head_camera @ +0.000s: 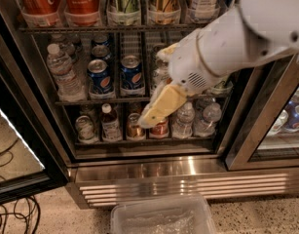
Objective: Pick pepsi can from middle shelf of fridge
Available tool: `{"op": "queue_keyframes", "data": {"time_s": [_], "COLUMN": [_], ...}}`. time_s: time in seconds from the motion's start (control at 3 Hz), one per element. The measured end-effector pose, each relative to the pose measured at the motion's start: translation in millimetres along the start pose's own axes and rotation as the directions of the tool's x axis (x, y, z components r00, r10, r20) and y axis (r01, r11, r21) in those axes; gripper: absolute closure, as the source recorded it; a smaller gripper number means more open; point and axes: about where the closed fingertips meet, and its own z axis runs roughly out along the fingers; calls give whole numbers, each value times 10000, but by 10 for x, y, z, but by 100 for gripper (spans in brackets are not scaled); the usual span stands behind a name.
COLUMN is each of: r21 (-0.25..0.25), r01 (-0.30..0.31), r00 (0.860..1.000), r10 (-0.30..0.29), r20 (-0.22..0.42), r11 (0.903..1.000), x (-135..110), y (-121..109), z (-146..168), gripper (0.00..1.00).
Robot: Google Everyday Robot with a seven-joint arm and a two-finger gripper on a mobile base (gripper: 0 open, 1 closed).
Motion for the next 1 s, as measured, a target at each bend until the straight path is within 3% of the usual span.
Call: {"op": "queue_keyframes", "data": {"time_s": [0.33,0.67,1.0], "r21": [316,1016,1017], "r01": [-522,-1399,-1396], "r00": [9954,9781,9781], "r10": [495,1215,1211], "r20": [822,1691,1691], "r11": [9981,9849,9850], "x": [-80,-121,-122], "y": [126,133,135], "z": [330,578,578], "gripper": [0,0,0]}}
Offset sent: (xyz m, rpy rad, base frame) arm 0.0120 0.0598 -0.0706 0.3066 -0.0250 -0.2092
